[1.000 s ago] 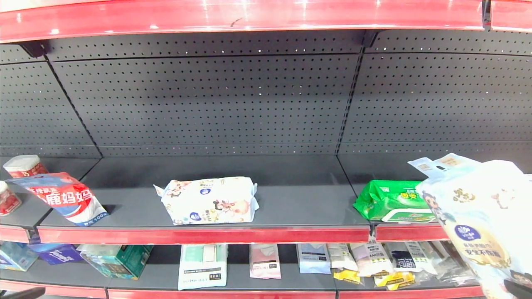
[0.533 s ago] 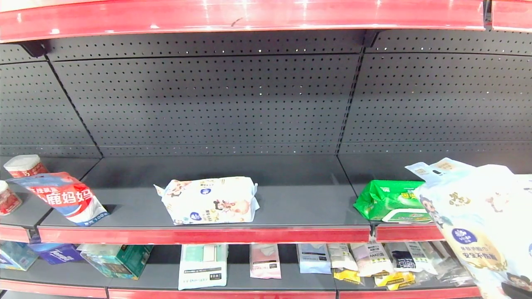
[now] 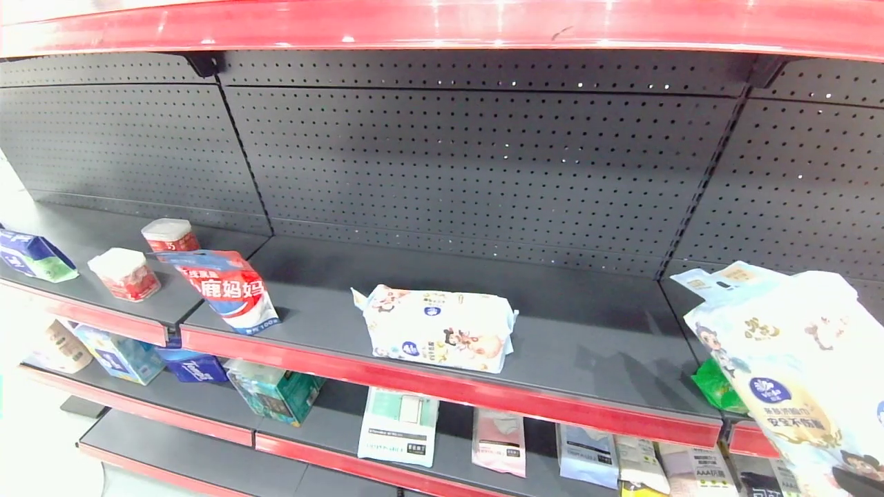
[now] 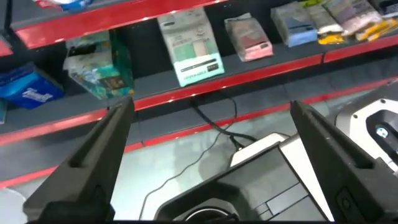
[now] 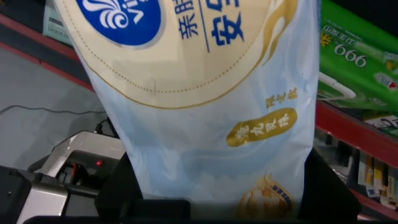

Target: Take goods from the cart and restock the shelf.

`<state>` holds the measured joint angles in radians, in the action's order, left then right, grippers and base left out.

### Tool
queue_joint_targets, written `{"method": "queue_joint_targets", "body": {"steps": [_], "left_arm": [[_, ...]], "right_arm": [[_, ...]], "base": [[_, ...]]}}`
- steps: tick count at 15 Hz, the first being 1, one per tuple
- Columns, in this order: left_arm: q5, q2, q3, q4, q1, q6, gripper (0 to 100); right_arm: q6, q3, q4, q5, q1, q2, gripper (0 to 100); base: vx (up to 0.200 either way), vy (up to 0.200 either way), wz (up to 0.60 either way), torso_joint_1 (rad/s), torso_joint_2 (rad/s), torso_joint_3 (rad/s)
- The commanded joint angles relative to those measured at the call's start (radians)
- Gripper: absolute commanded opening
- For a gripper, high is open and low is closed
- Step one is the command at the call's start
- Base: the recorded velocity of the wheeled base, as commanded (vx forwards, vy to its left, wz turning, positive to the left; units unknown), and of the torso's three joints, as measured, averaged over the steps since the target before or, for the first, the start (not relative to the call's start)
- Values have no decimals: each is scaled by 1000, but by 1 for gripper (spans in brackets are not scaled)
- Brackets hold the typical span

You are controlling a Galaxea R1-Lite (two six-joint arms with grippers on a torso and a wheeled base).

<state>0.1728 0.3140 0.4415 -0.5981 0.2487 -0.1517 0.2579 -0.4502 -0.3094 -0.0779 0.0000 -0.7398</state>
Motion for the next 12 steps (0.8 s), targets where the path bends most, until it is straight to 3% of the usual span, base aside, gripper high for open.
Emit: {"method": "queue_joint_targets", "body": {"steps": [1, 4, 8, 9, 10, 12], "left_arm": [[7, -41, -9, 0, 0, 1, 100], [30, -214, -50, -20, 1, 12, 100], [-2, -216, -49, -17, 1, 47, 100], [-79, -216, -63, 12, 1, 95, 100], [-114, -216, -84, 40, 1, 107, 100], [-237, -216, -195, 222, 1, 123, 100]], "right_arm": [[14, -15, 6, 0, 2, -24, 0], [150, -67, 21, -45, 3, -162, 0], [207, -182, 39, -94, 3, -337, 0], [219, -222, 39, -102, 5, -378, 0], [222, -231, 39, -102, 5, -389, 0], [224, -235, 39, -102, 15, -394, 0]], "base": [[0, 0, 0, 0, 0, 0], [0, 0, 0, 0, 0, 0], [0, 0, 0, 0, 0, 0], [0, 0, 0, 0, 0, 0], [0, 0, 0, 0, 0, 0], [0, 0, 0, 0, 0, 0]]}}
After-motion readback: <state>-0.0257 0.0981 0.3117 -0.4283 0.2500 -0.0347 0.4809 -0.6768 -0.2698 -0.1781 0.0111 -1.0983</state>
